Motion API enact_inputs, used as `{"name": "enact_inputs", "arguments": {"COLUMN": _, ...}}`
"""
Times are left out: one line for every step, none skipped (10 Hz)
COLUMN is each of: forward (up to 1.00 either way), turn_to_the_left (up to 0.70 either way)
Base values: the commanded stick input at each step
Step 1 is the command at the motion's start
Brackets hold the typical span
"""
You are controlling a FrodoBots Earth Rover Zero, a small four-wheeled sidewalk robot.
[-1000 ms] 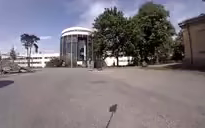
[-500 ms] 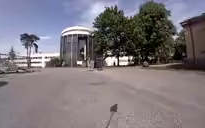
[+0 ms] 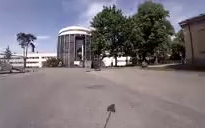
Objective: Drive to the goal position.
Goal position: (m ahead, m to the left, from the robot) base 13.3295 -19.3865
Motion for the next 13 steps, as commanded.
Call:
{"name": "enact_inputs", "arguments": {"forward": 0.7, "turn_to_the_left": -0.35}}
{"name": "enact_inputs", "arguments": {"forward": 0.7, "turn_to_the_left": -0.26}}
{"name": "enact_inputs", "arguments": {"forward": 0.7, "turn_to_the_left": -0.06}}
{"name": "enact_inputs", "arguments": {"forward": 0.7, "turn_to_the_left": 0.0}}
{"name": "enact_inputs", "arguments": {"forward": 0.7, "turn_to_the_left": 0.0}}
{"name": "enact_inputs", "arguments": {"forward": 0.7, "turn_to_the_left": 0.0}}
{"name": "enact_inputs", "arguments": {"forward": 0.7, "turn_to_the_left": 0.0}}
{"name": "enact_inputs", "arguments": {"forward": 0.71, "turn_to_the_left": -0.03}}
{"name": "enact_inputs", "arguments": {"forward": 0.85, "turn_to_the_left": -0.34}}
{"name": "enact_inputs", "arguments": {"forward": 0.85, "turn_to_the_left": -0.33}}
{"name": "enact_inputs", "arguments": {"forward": 0.85, "turn_to_the_left": -0.11}}
{"name": "enact_inputs", "arguments": {"forward": 0.85, "turn_to_the_left": 0.0}}
{"name": "enact_inputs", "arguments": {"forward": 0.85, "turn_to_the_left": 0.0}}
